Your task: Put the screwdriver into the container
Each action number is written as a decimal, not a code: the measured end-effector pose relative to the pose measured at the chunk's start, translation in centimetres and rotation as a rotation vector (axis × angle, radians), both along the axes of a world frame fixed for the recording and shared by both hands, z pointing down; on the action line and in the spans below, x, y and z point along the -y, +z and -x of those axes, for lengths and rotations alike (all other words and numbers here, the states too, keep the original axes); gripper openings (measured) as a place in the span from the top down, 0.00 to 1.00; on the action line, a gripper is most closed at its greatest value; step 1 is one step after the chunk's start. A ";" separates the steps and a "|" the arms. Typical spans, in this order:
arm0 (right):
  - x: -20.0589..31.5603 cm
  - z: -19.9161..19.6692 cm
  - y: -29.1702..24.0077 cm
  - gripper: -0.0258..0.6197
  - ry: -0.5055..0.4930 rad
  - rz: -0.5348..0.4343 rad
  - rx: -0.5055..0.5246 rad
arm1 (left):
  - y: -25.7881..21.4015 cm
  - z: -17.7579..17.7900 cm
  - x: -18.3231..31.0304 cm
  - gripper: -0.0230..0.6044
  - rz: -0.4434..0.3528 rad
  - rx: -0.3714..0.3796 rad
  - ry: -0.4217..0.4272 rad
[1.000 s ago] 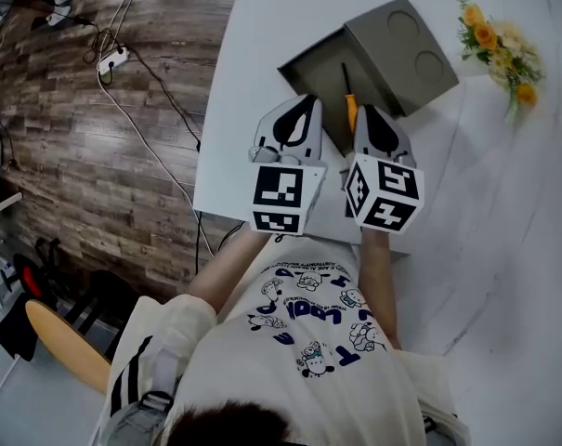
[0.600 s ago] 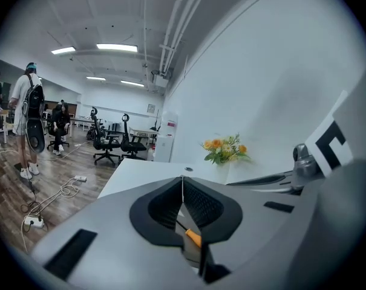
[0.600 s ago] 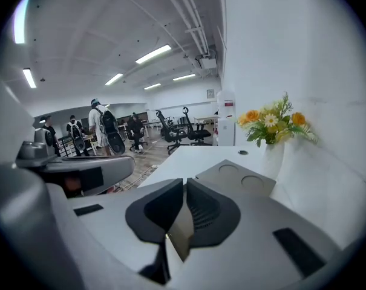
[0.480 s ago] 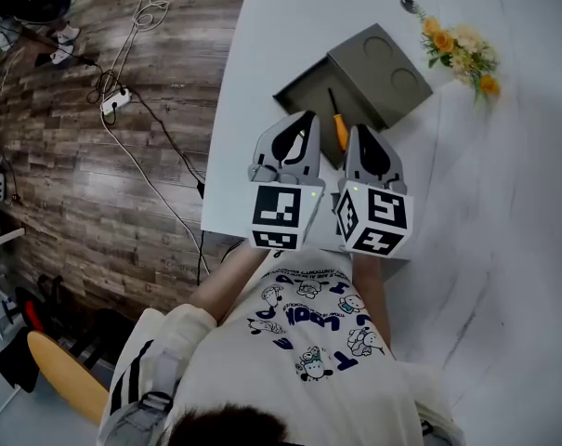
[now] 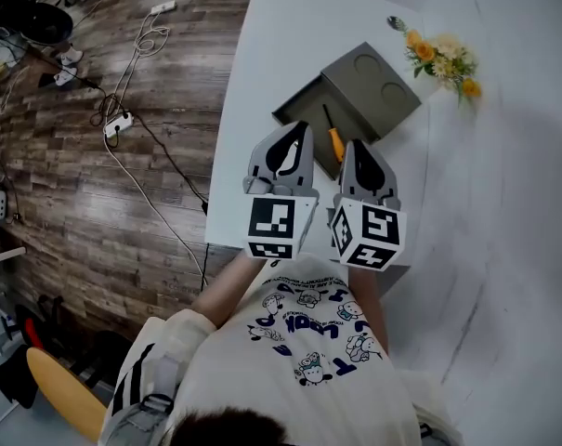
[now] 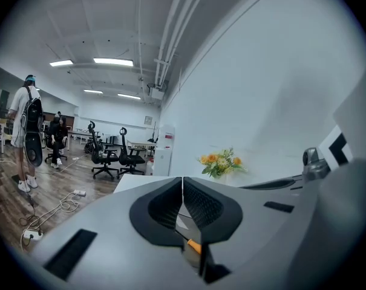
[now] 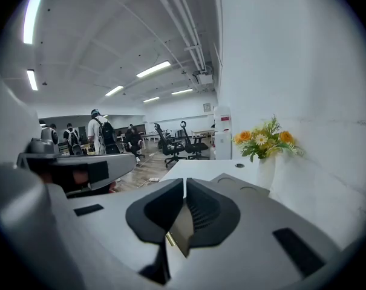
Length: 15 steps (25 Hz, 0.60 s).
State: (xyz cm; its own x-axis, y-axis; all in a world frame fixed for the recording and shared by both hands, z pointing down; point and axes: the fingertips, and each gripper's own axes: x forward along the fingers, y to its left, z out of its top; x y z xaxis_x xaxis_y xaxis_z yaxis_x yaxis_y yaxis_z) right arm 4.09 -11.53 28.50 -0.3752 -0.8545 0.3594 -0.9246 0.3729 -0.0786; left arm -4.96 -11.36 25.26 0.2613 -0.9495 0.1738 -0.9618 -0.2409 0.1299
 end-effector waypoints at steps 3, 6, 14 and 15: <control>-0.3 0.0 -0.4 0.90 0.000 -0.013 0.003 | -0.3 -0.2 -0.4 0.93 -0.002 0.000 0.003; -0.6 0.0 -0.7 0.91 -0.008 -0.022 0.005 | -0.3 -0.6 -0.9 0.93 -0.007 -0.001 0.009; -0.9 -0.5 -1.4 0.91 -0.001 -0.040 0.009 | -0.8 -1.2 -1.6 0.93 -0.014 0.000 0.017; -0.9 -0.5 -1.4 0.91 -0.001 -0.041 0.009 | -0.8 -1.1 -1.6 0.93 -0.014 0.000 0.016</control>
State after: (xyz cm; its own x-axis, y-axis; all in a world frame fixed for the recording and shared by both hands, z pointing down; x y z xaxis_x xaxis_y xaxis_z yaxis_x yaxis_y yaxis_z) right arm 4.59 -10.61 27.07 -0.3789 -0.8681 0.3208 -0.9236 0.3765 -0.0721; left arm -3.84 -9.74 24.42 0.2763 -0.9476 0.1602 -0.9579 -0.2580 0.1263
